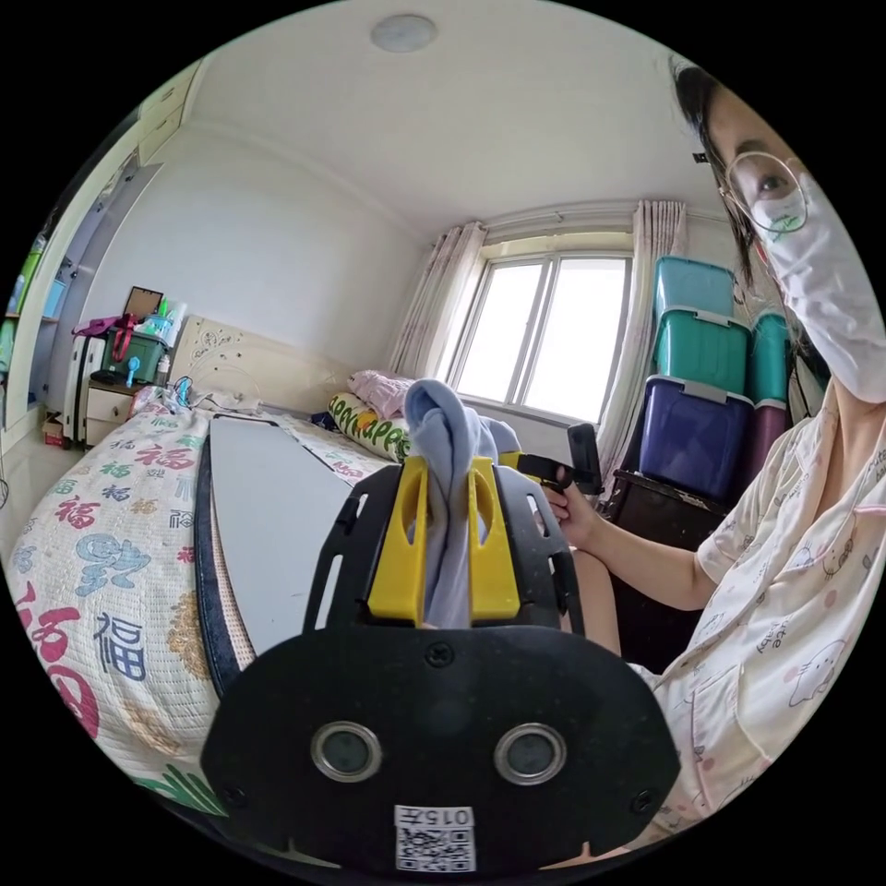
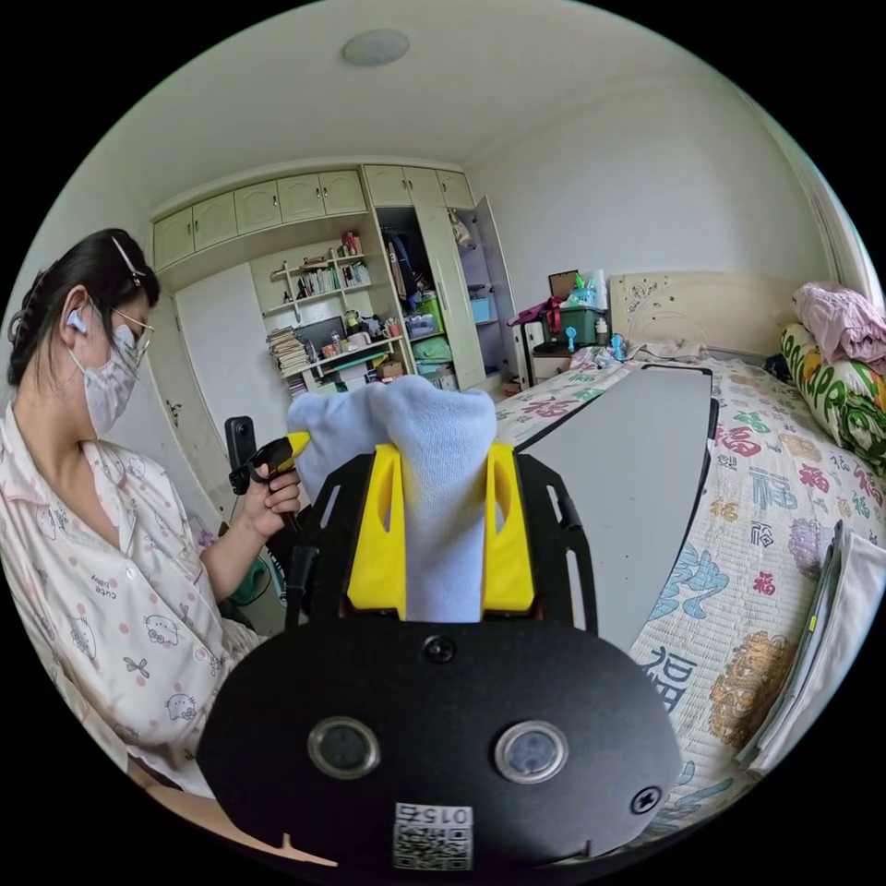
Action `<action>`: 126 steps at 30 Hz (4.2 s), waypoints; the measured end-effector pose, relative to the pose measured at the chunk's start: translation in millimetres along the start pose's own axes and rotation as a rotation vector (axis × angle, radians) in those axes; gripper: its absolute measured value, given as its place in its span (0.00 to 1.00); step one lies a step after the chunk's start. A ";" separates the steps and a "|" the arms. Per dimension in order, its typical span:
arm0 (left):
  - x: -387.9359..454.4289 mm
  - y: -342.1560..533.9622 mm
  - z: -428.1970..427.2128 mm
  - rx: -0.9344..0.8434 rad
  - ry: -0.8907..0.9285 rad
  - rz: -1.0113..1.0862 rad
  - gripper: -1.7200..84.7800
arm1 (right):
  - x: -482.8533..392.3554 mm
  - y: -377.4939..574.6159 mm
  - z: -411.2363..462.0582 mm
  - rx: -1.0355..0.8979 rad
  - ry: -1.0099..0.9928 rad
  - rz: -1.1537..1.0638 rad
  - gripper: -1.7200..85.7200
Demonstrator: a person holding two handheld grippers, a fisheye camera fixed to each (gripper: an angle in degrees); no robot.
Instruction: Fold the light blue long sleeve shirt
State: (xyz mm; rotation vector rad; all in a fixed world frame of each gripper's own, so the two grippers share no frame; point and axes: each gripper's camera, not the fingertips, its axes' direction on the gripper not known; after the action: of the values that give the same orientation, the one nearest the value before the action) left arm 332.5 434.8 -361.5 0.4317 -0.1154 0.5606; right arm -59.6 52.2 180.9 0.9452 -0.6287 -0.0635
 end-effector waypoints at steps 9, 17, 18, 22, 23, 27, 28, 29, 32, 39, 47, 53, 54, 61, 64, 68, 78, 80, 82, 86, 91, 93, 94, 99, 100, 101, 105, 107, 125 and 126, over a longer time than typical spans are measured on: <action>25.3 -11.7 -15.3 -0.001 0.015 0.005 0.10 | 77.1 44.4 -50.2 0.015 -0.001 0.018 0.17; 52.9 -24.3 -38.3 -0.003 0.016 0.014 0.10 | 151.2 103.3 -102.1 0.021 -0.022 0.039 0.17; 55.2 -25.3 -40.4 -0.003 0.016 0.016 0.10 | 156.0 108.2 -106.3 0.021 -0.023 0.038 0.17; 69.6 -33.1 -56.4 0.004 0.017 0.027 0.10 | 188.5 145.9 -137.6 0.031 -0.033 0.033 0.17; 72.7 -35.5 -61.1 0.005 0.017 0.028 0.10 | 198.2 157.7 -146.7 0.034 -0.041 0.034 0.17; 80.3 -43.6 -73.8 0.004 0.019 0.024 0.10 | 226.3 195.5 -174.2 0.033 -0.051 0.030 0.17; 82.9 -46.5 -77.8 0.006 0.019 0.024 0.10 | 235.1 208.9 -183.7 0.033 -0.052 0.027 0.17; 85.8 -49.2 -81.9 0.011 0.022 0.028 0.10 | 244.1 222.8 -193.5 0.035 -0.053 0.025 0.17; 94.9 -56.4 -93.9 0.029 0.036 0.049 0.10 | 266.6 259.6 -220.9 0.045 -0.069 0.013 0.17; 131.6 -70.6 -184.8 0.137 0.029 0.182 0.10 | 284.1 320.9 -268.6 0.060 -0.251 -0.088 0.17; 171.9 -86.7 -362.5 0.116 -0.096 0.272 0.10 | 233.2 379.5 -215.5 -0.103 -0.564 -0.278 0.17; 158.1 -82.6 -456.3 0.131 -0.195 0.225 0.10 | 185.9 447.9 -126.2 -0.248 -0.770 -0.294 0.17; 155.2 -82.0 -463.6 0.135 -0.204 0.220 0.10 | 180.2 454.0 -118.2 -0.265 -0.784 -0.300 0.17; 106.2 -96.9 -513.5 0.199 -0.309 0.201 0.10 | 111.3 511.1 -45.8 -0.406 -0.880 -0.390 0.16; 71.5 -102.6 -534.2 0.246 -0.415 0.173 0.10 | 71.5 517.4 4.2 -0.462 -0.909 -0.414 0.16; -12.1 -81.1 -578.4 0.331 -0.817 -0.107 0.10 | -41.7 513.4 171.7 -0.665 -0.797 -0.431 0.17; -218.2 -54.9 -551.7 0.070 -1.546 -0.626 0.10 | -144.5 572.9 270.2 -0.811 -0.488 -0.295 0.10; -281.0 -73.0 -517.4 -0.041 -1.487 -0.604 0.11 | -124.0 573.5 256.1 -0.770 -0.476 -0.158 0.07; -328.7 -75.4 -497.3 -0.086 -1.457 -0.621 0.11 | -111.3 564.9 233.6 -0.668 -0.497 -0.052 0.04; -416.2 -70.0 -455.3 -0.255 -1.576 -0.674 0.12 | -118.5 524.2 158.6 -0.394 -0.326 0.059 0.02; -459.6 -78.2 -433.5 -0.287 -1.615 -0.695 0.12 | -176.9 465.3 68.8 -0.042 -0.083 0.074 0.01; -472.9 -78.8 -438.2 -0.263 -1.577 -0.739 0.12 | -206.8 446.3 43.4 0.067 -0.025 0.070 0.01; -481.8 -81.7 -434.9 -0.288 -1.571 -0.737 0.12 | -227.3 434.5 28.4 0.135 0.002 0.066 0.01; -500.1 -106.5 -413.3 -0.362 -1.566 -0.774 0.12 | -311.4 385.8 -32.1 0.394 0.126 0.031 0.01; -496.0 -109.7 -402.5 -0.337 -1.551 -0.739 0.12 | -332.1 374.3 -49.7 0.462 0.140 0.020 0.01; -493.0 -109.6 -389.9 -0.311 -1.527 -0.703 0.12 | -353.5 363.3 -67.7 0.528 0.152 0.005 0.01; -514.5 -89.1 -345.3 -0.395 -1.494 -0.703 0.12 | -419.6 334.1 -115.5 0.706 0.213 -0.048 0.01; -533.2 -69.0 -322.8 -0.428 -1.531 -0.709 0.12 | -459.1 316.0 -139.8 0.811 0.259 -0.061 0.01; -536.5 -45.2 -201.6 -0.504 -1.482 -0.528 0.11 | -614.0 99.7 -190.7 1.164 0.309 -0.104 0.01; -534.0 -48.9 -188.9 -0.494 -1.465 -0.493 0.11 | -614.9 90.0 -190.5 1.161 0.307 -0.103 0.01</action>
State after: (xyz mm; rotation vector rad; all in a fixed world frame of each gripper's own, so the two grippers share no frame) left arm -93.3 216.5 -668.6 0.2897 -1.4755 -0.3728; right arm -483.0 441.3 -121.9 2.0576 -0.2878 0.3924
